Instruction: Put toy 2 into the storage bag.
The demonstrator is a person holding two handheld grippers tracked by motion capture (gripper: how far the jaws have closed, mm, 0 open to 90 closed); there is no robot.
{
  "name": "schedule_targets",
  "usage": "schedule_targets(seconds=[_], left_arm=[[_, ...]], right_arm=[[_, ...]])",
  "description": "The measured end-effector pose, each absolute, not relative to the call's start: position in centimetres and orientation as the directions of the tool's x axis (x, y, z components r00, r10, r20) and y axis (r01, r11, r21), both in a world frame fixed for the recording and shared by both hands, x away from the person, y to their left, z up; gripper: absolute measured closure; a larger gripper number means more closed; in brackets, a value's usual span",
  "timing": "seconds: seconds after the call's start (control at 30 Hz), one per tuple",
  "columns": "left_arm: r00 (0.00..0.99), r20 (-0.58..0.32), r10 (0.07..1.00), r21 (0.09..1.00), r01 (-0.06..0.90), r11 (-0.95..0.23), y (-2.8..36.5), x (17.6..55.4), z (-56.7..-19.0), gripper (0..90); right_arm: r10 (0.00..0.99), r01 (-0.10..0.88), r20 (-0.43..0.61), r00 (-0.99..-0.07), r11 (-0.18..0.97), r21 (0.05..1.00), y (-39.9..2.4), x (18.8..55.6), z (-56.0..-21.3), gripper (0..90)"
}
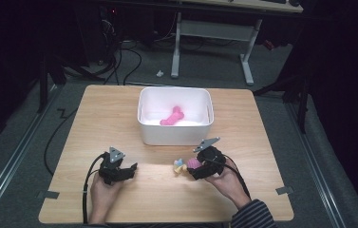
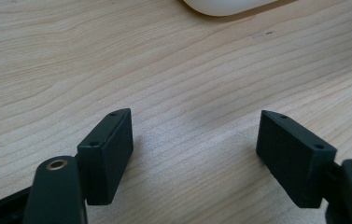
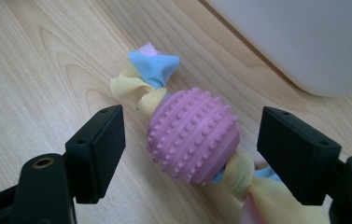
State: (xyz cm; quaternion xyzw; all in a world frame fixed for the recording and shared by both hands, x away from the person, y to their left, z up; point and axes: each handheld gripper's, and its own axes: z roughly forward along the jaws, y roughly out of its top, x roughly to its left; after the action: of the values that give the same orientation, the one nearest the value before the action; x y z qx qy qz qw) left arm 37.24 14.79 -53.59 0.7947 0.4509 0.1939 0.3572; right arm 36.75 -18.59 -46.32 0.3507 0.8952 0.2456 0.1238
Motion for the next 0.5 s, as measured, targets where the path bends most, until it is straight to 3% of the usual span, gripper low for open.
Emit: schedule_targets(seconds=[0.5], left_arm=[[0.519, -0.015, 0.854, 0.742, 0.578, -0.339, 14.8, 37.2, -53.6, 27.4]], right_arm=[[0.669, 0.585, -0.044, -0.742, 0.677, 0.447, -17.8, 38.0, -47.8, 24.6]])
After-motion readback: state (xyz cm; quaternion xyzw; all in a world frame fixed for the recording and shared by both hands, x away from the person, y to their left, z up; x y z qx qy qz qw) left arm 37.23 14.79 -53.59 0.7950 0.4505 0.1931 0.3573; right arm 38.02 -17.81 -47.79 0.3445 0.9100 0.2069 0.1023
